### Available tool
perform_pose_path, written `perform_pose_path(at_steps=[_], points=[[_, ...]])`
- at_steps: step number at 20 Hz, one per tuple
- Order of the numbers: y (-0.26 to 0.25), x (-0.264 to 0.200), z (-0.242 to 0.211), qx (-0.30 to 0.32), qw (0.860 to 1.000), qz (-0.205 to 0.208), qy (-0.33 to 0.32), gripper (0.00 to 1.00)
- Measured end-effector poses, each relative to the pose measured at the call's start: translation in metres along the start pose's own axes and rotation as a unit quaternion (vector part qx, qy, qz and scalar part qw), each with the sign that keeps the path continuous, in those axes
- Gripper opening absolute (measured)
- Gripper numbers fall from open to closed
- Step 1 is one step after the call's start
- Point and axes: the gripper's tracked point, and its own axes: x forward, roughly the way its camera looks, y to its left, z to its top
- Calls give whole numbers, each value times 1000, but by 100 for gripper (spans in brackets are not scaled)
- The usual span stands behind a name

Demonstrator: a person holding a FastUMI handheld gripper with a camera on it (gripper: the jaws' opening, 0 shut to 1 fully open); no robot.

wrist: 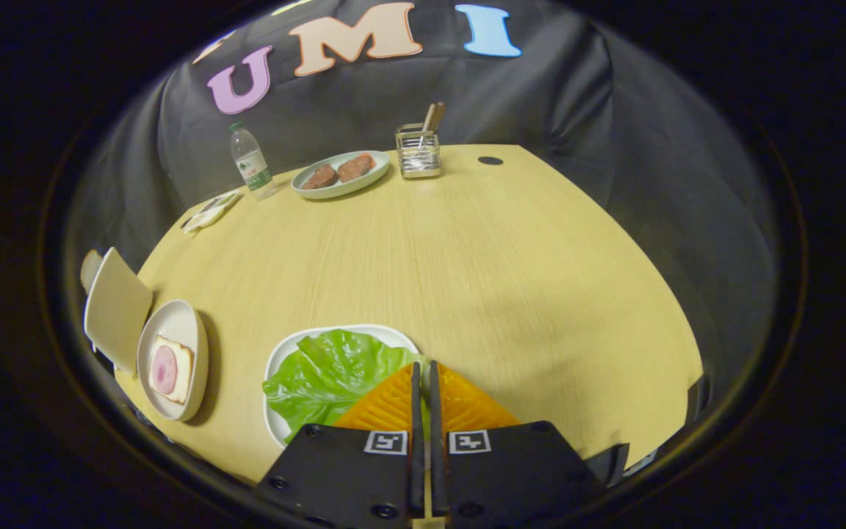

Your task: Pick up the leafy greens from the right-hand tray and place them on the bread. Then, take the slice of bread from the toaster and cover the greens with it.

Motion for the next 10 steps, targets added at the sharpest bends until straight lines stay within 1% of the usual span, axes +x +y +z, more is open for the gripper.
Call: perform_pose_path(at_steps=[5, 7, 10], points=[[14, -14, 11, -61, 998, 3, -20, 5], [23, -21, 16, -50, 998, 10, -24, 3], [32, -36, 33, -33, 998, 14, -48, 3]])
